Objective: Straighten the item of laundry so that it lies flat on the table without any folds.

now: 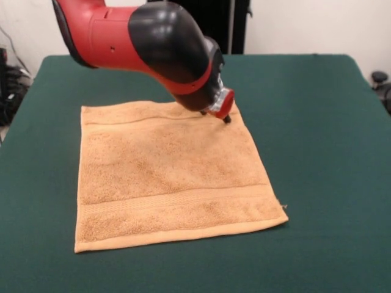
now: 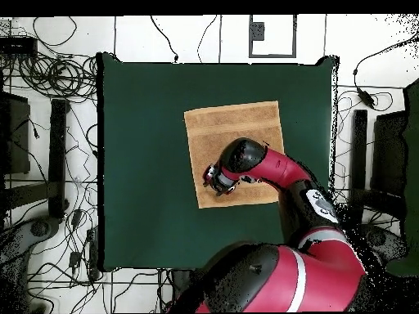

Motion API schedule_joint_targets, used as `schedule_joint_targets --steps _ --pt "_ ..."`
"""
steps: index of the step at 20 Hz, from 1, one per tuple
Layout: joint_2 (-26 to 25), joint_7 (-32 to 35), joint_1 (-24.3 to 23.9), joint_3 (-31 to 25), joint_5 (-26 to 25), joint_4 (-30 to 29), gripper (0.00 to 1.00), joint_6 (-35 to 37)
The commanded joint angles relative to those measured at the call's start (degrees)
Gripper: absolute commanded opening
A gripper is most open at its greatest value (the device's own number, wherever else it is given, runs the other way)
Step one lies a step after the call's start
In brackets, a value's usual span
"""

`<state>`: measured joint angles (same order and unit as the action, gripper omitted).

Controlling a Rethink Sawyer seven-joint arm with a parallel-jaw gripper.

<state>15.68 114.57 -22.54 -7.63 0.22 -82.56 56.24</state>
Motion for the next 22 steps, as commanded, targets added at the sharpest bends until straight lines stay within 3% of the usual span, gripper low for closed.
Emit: schedule_joint_targets --steps 1,5,19,22 --pt "4.6 -0.1 0.5 -2.7 -0.8 -7.1 1.0 4.9" --pt "7.5 0.3 0.3 -3.2 0.2 -8.5 1.0 7.6" --pt "10.8 1.0 -0.7 -4.7 1.9 -12.0 1.0 8.3" --pt "11.2 0.0 0.4 -3.5 -1.4 -9.8 1.0 6.2"
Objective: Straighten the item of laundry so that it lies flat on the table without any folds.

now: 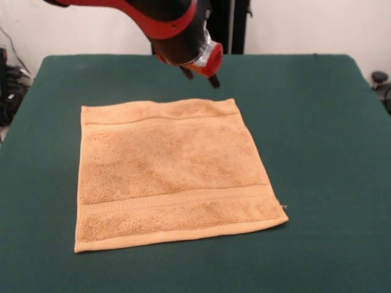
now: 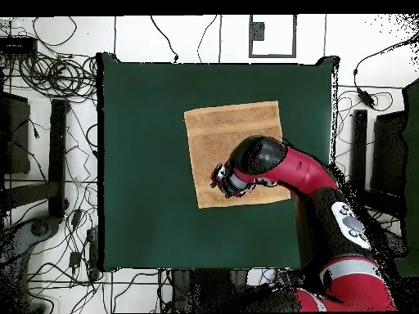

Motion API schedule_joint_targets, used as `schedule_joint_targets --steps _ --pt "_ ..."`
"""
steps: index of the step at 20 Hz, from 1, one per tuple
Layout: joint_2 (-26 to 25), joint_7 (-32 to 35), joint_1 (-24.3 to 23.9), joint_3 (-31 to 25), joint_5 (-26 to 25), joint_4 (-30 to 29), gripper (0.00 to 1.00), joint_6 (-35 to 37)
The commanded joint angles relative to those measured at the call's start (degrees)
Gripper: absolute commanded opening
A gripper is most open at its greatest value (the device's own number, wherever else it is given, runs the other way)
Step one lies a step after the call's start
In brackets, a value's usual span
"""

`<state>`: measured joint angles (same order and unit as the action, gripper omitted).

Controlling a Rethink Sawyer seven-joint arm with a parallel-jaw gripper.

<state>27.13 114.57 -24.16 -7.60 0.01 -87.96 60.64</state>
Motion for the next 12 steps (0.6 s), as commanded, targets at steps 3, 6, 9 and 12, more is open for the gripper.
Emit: schedule_joint_targets --steps 3,6,9,12 --pt "-2.6 -2.9 4.8 0.1 -11.5 4.1 1.0 -6.0" --pt "-5.2 -4.5 7.0 2.7 -21.9 12.8 1.0 -13.1" --pt "-7.9 -2.9 8.5 3.9 -30.3 20.7 1.0 -18.9" --pt "-9.0 -1.9 6.3 1.6 -30.3 22.2 1.0 -19.4"
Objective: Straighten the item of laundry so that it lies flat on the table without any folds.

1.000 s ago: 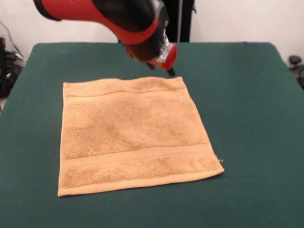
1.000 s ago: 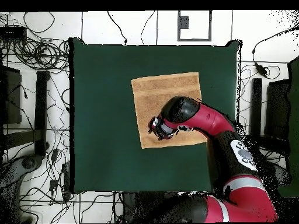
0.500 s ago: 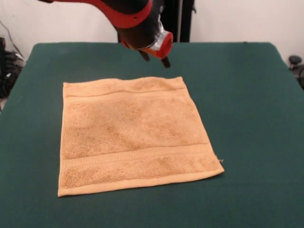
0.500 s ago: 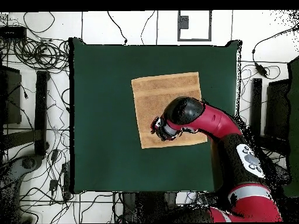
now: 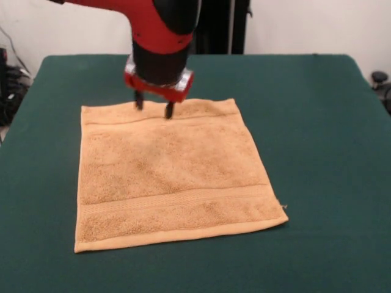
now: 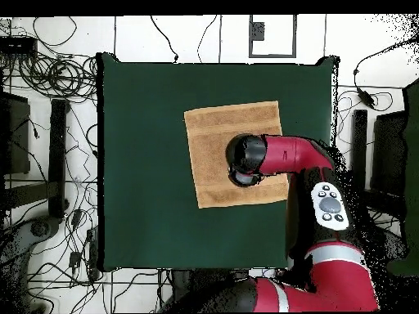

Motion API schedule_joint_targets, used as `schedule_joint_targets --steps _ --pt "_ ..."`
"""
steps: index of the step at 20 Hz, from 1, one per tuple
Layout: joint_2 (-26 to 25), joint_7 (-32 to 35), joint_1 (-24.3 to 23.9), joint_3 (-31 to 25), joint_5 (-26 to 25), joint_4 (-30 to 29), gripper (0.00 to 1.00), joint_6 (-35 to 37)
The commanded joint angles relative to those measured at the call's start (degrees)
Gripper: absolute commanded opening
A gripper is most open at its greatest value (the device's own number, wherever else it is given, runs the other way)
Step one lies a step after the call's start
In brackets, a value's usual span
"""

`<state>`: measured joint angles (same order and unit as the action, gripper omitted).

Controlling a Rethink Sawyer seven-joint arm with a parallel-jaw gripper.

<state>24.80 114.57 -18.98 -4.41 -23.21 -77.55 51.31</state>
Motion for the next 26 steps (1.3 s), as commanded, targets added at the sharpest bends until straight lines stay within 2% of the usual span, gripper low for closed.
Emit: schedule_joint_targets --steps 1,2,9,22,26 --pt "-6.6 -2.6 0.3 -2.6 -6.7 11.9 1.0 -9.6" --pt "-6.6 -2.5 -0.4 -3.5 -6.4 11.7 0.0 -9.3" --pt "-5.1 -1.7 -2.2 -5.0 -1.7 10.1 0.0 -6.6" --pt "-5.6 -2.2 -3.9 -5.9 -0.5 9.9 0.0 -6.4" --pt "-6.3 -5.8 -5.2 -7.6 -0.4 9.9 0.0 -5.4"
